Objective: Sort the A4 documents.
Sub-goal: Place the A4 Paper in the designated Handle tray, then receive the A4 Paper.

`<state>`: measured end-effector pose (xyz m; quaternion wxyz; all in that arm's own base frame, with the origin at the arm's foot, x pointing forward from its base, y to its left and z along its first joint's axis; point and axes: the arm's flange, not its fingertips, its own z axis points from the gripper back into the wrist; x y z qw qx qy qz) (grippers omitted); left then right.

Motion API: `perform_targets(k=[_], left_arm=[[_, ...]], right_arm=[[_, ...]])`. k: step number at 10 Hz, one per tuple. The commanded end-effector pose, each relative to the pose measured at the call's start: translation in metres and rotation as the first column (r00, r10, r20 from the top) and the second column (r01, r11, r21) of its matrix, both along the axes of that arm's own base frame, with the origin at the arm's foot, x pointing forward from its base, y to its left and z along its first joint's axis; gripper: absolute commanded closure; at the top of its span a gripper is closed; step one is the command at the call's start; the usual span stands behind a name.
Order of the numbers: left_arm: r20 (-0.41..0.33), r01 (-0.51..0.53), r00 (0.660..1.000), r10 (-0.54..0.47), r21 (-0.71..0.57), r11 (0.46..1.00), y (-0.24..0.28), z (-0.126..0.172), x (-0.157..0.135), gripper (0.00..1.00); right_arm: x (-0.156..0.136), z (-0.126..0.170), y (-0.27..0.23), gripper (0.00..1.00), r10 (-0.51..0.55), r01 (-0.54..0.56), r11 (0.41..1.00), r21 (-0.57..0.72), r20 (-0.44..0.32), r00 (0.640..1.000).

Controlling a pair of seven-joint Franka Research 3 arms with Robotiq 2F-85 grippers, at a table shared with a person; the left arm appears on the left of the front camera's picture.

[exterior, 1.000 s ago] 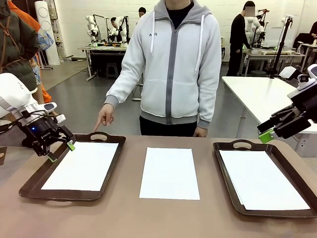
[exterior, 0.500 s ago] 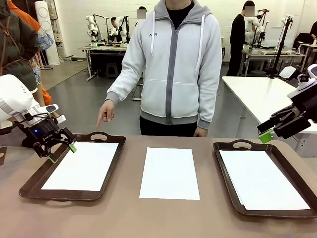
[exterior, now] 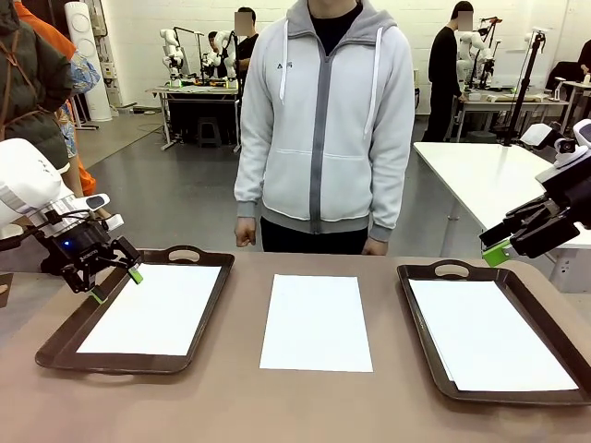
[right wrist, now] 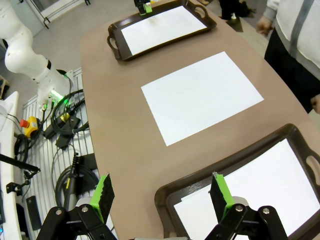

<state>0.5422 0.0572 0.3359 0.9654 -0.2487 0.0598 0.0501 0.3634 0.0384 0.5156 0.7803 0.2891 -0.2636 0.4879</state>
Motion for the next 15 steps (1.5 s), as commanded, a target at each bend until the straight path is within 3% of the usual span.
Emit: perform_targets(k=[1,11,12,14,15], left_arm=[[0.001,0.019,1.0,-0.019,-0.002,1.0,0.002,0.001,0.002,0.0],[0.0,0.0,1.0,0.0,0.0,1.0,0.0,0.0,0.0,0.0],[0.029,0.066,0.997,-0.069,0.098,0.993,-0.017,0.018,0.004,0.0],[0.236,0.107,0.958,-0.163,0.234,0.966,-0.053,0.085,-0.024,0.0],[0.348,0.105,0.918,-0.19,0.248,0.963,-0.06,0.112,-0.047,0.0]], right_arm=[[-0.001,-0.001,0.0,0.0,0.004,-0.004,1.0,-0.004,-0.004,1.0],[-0.001,-0.001,0.0,0.0,0.004,-0.004,1.0,-0.004,-0.004,1.0],[-0.001,-0.001,0.0,0.0,0.004,-0.004,1.0,-0.004,-0.004,1.0],[-0.001,-0.001,0.0,0.0,0.004,-0.004,1.0,-0.004,-0.004,1.0],[-0.001,-0.001,0.0,0.0,0.004,-0.004,1.0,-0.004,-0.004,1.0]])
